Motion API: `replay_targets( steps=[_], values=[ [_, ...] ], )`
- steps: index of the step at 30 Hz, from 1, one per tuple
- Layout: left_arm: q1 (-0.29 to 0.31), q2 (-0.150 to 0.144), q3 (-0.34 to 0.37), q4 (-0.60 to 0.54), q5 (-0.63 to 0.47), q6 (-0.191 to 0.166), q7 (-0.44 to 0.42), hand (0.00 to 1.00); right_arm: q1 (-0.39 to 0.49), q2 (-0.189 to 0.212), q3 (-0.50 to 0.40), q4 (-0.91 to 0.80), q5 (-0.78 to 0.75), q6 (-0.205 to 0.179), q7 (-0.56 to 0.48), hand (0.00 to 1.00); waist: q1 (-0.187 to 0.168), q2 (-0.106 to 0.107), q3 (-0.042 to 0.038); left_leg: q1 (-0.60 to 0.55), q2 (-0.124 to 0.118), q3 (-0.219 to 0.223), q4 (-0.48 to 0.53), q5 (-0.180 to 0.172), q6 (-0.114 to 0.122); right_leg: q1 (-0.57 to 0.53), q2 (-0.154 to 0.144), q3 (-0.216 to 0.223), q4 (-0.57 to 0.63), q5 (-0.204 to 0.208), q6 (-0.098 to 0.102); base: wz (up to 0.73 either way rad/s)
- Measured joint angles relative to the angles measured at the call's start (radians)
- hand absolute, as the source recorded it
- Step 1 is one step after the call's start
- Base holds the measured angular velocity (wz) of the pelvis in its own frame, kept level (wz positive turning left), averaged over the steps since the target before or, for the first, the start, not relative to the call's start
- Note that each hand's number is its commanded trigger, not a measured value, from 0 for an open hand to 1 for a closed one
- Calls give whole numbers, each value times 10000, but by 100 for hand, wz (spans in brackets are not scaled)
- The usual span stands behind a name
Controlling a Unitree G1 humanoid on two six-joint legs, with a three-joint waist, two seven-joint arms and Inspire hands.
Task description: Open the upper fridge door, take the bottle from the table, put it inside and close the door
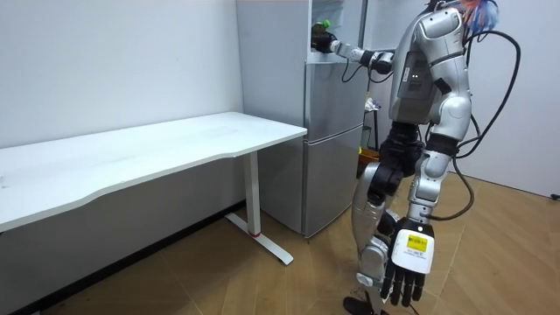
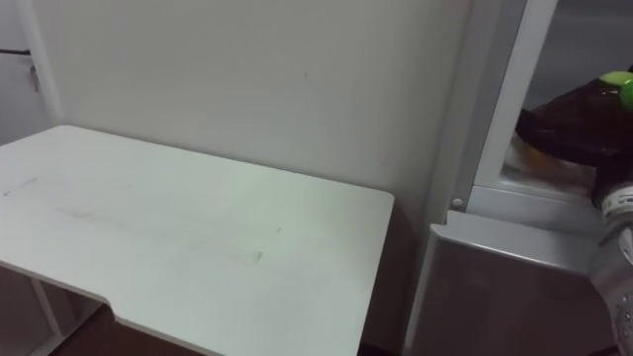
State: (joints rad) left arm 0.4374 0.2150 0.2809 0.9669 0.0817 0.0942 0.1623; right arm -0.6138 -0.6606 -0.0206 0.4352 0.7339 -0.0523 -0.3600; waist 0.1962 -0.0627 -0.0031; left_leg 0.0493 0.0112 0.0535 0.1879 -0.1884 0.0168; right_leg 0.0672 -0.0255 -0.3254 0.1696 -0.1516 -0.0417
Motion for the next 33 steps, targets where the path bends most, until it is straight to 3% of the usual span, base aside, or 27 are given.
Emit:
replay_targets(
  steps=[3, 4, 11, 15, 21, 22, 26, 28, 33],
  values=[
    [0, -2, 125, -3, -12, -30, -5, 0, 121, 0, 2, -184, 0, 18, 17, 0, -14, -11, 1, 46, 1, 11, 14, 0, 0, -9, 2, 24, 3, 0, 0, -2],
    [4, 3, 157, -2, -70, -57, -5, 0, 168, 0, 2, -273, 0, 49, 3, 100, -20, -20, 0, 108, 3, 3, -9, 0, 0, -12, 4, 60, 7, 0, 0, -8],
    [8, 0, 185, 80, -86, -142, -6, 0, 919, 1, 3, -1423, -1223, 200, -347, 100, -31, -123, -62, 171, -6, 44, -108, 1, 2, 14, 21, 161, 7, 0, 1, -5],
    [11, 3, 180, 186, -98, -141, -7, 0, 947, 1, 13, -1427, -1532, 200, -650, 100, -20, -146, -56, 227, 7, 113, -137, -1, 3, 31, 28, 219, 15, 1, 2, -5],
    [7, 15, 176, 249, -92, -145, -24, 0, 969, 4, 40, -1488, -1564, 190, -656, 100, -8, -154, -31, 273, 9, 135, -169, -5, 1, 97, 31, 238, 11, -5, 9, -1],
    [8, 23, 177, 242, -96, -144, -41, 0, 969, 5, 80, -1488, -1588, 186, -672, 100, 13, -169, 20, 321, 10, 168, -175, -5, 2, 143, 33, 238, 7, -5, 9, 0],
    [13, 41, 176, 177, -66, -142, -49, 0, 969, 70, 101, -1453, -1860, 185, -738, 100, 62, -257, 96, 329, 47, 251, -160, -4, -4, 159, 58, 259, -2, -1, 1, -1],
    [10, 42, 165, 166, -7, -142, -48, 0, 968, 128, 122, -1442, -1942, 180, -741, 100, 66, -284, 98, 338, 62, 265, -159, -8, -12, 167, 75, 272, -12, 4, -7, -2],
    [23, 56, 96, -65, 8, -218, 12, 0, 968, 311, 227, -1196, -2289, -239, -892, 100, 137, -247, 100, 365, 77, 261, -149, -12, -25, 179, 84, 242, -3, 1, -18, 0]
  ],
)
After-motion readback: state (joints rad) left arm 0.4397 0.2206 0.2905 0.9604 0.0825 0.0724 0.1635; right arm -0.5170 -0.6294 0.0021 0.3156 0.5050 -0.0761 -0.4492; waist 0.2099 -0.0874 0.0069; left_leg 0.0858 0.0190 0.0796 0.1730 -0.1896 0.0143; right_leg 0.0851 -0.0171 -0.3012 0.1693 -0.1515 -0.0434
